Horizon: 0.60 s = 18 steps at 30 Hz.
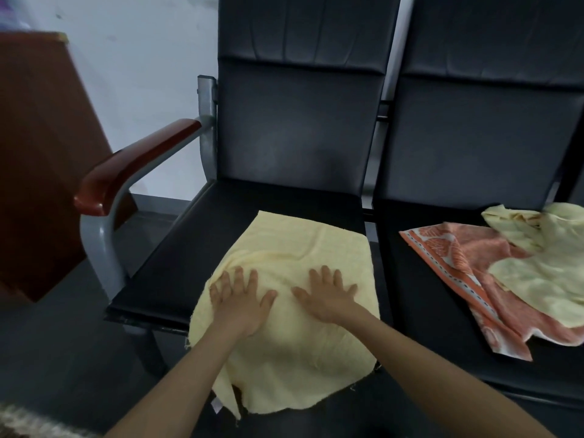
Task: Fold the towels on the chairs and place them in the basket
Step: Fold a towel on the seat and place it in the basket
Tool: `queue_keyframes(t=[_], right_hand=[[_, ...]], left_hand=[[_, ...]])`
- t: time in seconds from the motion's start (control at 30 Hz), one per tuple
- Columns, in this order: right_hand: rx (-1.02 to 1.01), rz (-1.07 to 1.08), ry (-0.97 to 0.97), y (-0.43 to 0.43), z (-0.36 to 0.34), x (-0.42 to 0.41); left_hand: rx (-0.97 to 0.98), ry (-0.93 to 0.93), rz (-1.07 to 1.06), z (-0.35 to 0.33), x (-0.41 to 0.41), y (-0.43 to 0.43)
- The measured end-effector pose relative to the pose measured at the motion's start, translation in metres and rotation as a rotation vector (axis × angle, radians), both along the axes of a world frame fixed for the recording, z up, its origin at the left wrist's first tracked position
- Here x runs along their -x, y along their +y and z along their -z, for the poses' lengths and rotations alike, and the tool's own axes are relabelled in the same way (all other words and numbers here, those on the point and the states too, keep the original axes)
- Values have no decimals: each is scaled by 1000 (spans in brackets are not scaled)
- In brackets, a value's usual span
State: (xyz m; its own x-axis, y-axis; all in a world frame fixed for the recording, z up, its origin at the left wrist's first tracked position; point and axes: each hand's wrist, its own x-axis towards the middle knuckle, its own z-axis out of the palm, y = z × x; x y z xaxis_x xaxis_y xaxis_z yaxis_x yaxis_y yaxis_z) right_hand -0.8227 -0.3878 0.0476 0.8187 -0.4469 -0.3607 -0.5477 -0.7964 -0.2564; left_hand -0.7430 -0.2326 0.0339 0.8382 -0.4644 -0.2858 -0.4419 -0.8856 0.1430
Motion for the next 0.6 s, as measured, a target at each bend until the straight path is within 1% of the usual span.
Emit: queue_keyframes(t=[0.1,0.2,0.33,0.5,0.53,0.6], right_hand=[[38,-50,-4,0,14,0],[143,-162,-107,-17,20,-14],[146,-254,-167,-43,19,-72],[141,-298,-179,-65,17,-153],[167,-278,-205,-69,16,-164],[316,-231,-297,-69,13,-179]], left_hand=[[-40,-61,91,-5,-13,7],[-36,-55,138,-5,-44,23],[-25,-64,33,3,-76,19],[11,-167,-136,10,-106,-19],[12,-180,-154,9,-113,-25],[35,-202,-165,11,-129,-38]])
